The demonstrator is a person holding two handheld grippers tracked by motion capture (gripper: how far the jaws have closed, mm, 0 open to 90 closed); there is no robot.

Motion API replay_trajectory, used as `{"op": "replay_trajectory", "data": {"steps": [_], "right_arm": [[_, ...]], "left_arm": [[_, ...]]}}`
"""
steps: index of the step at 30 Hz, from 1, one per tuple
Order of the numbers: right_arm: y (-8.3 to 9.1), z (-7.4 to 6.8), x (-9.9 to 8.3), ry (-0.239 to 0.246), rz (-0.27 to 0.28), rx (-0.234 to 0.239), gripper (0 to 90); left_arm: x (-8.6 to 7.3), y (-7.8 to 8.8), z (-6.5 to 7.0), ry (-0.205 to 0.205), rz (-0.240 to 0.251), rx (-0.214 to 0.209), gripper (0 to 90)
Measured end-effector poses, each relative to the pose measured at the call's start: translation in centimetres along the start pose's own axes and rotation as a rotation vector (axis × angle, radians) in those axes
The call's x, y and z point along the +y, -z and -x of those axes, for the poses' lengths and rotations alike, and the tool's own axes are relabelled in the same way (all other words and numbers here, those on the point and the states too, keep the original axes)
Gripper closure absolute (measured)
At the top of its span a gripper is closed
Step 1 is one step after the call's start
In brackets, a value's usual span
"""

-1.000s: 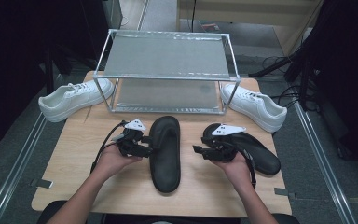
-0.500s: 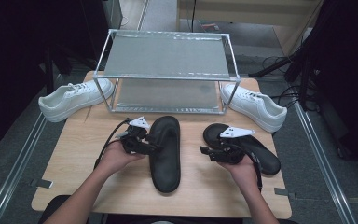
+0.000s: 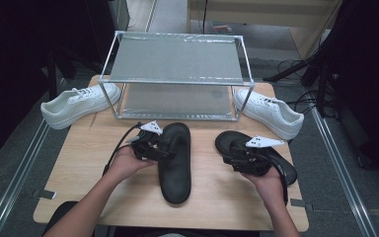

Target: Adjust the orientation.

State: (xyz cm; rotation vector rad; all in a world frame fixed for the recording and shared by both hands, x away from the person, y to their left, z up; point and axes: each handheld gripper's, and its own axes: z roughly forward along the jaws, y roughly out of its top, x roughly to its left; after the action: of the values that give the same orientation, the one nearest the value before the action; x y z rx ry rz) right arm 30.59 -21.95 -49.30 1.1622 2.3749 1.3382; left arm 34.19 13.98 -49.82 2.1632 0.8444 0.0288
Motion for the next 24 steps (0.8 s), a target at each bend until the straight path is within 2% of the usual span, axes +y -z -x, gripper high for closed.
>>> {"op": "replay_trajectory", "data": {"steps": [15,24], "right_arm": [[3.2,2.4,-0.9,-0.022,0.022,-0.057,47.4],[4.1,3.9,-1.4,-0.046,0.026,-0.079,48.2]], "left_arm": [[0.1,0.0,-0.2,0.002,-0.002,-0.001,39.2],[0.1,0.0,-0.2,-0.001,-0.006,-0.002,39.0]]}}
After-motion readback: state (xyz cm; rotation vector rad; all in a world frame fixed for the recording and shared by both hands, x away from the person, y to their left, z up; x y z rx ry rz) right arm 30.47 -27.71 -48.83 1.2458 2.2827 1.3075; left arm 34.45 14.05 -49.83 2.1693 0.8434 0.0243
